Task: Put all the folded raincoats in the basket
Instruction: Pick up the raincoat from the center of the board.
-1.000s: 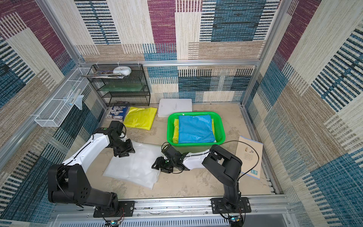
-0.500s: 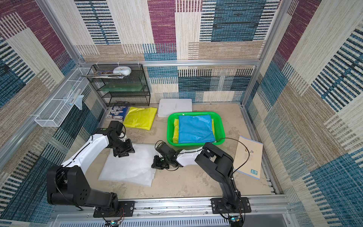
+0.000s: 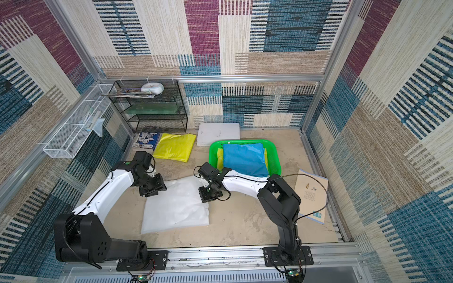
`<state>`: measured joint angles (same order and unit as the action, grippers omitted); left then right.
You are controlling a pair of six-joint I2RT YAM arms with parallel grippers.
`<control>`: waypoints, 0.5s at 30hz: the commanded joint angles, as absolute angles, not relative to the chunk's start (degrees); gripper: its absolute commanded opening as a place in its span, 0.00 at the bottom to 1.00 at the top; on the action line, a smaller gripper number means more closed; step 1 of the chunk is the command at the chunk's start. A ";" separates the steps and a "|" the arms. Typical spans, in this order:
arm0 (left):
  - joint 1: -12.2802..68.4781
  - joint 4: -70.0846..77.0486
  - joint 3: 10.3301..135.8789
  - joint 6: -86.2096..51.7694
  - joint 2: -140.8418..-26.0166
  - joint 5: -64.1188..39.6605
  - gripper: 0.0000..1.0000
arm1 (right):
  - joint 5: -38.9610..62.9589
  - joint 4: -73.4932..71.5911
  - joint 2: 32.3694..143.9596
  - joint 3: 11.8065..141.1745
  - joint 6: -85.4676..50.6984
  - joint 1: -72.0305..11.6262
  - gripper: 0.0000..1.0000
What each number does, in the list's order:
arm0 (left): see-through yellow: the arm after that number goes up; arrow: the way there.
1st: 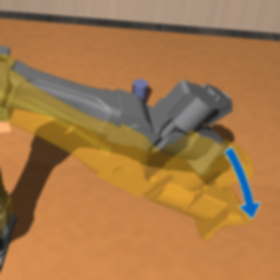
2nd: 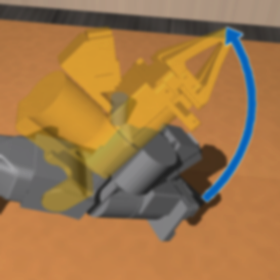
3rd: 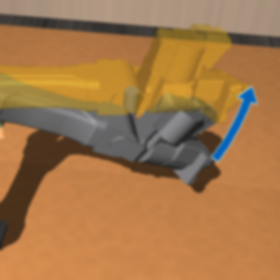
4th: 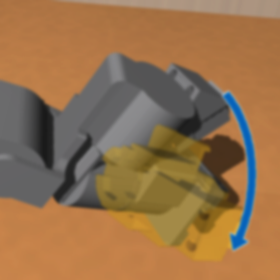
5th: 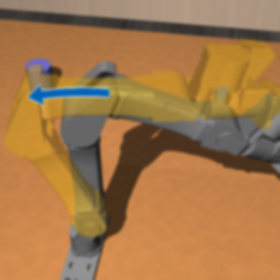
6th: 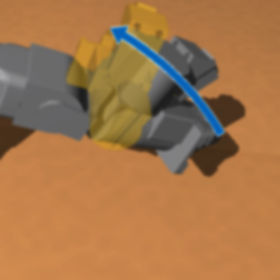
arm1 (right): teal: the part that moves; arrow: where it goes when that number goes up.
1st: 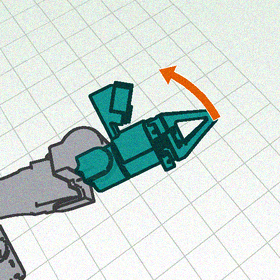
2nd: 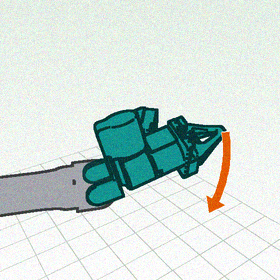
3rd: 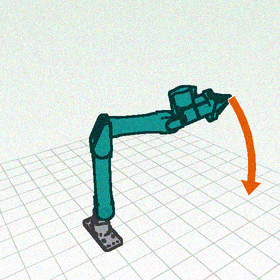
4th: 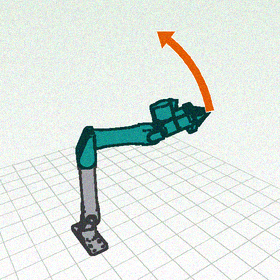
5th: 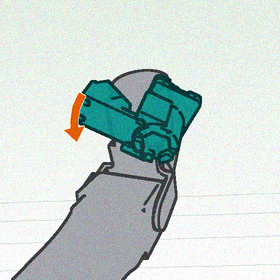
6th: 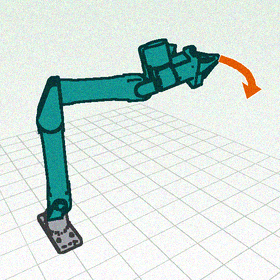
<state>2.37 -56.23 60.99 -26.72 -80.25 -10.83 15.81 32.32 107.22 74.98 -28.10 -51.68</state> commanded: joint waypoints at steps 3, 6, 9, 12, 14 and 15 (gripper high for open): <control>2.29 -56.85 55.75 -34.67 -77.25 -5.33 0.49 | 13.86 40.15 102.10 68.95 -23.71 -49.99 0.00; 2.37 -55.29 51.38 -37.83 -73.85 -5.67 0.49 | 14.20 39.77 99.75 65.75 -25.36 -49.90 0.00; 2.91 -54.67 49.74 -39.27 -70.98 -7.26 0.49 | 13.85 39.01 96.93 61.77 -26.28 -49.68 0.00; 3.02 -53.40 47.96 -39.81 -69.26 -11.55 0.48 | 13.02 38.98 94.37 57.93 -26.37 -48.37 0.00; 3.26 -51.99 46.37 -39.54 -68.34 -13.98 0.48 | 13.58 38.67 92.76 55.47 -26.45 -47.13 0.00; 3.59 -51.13 45.84 -39.40 -67.92 -15.40 0.48 | 13.64 38.68 91.71 54.42 -26.67 -46.48 0.00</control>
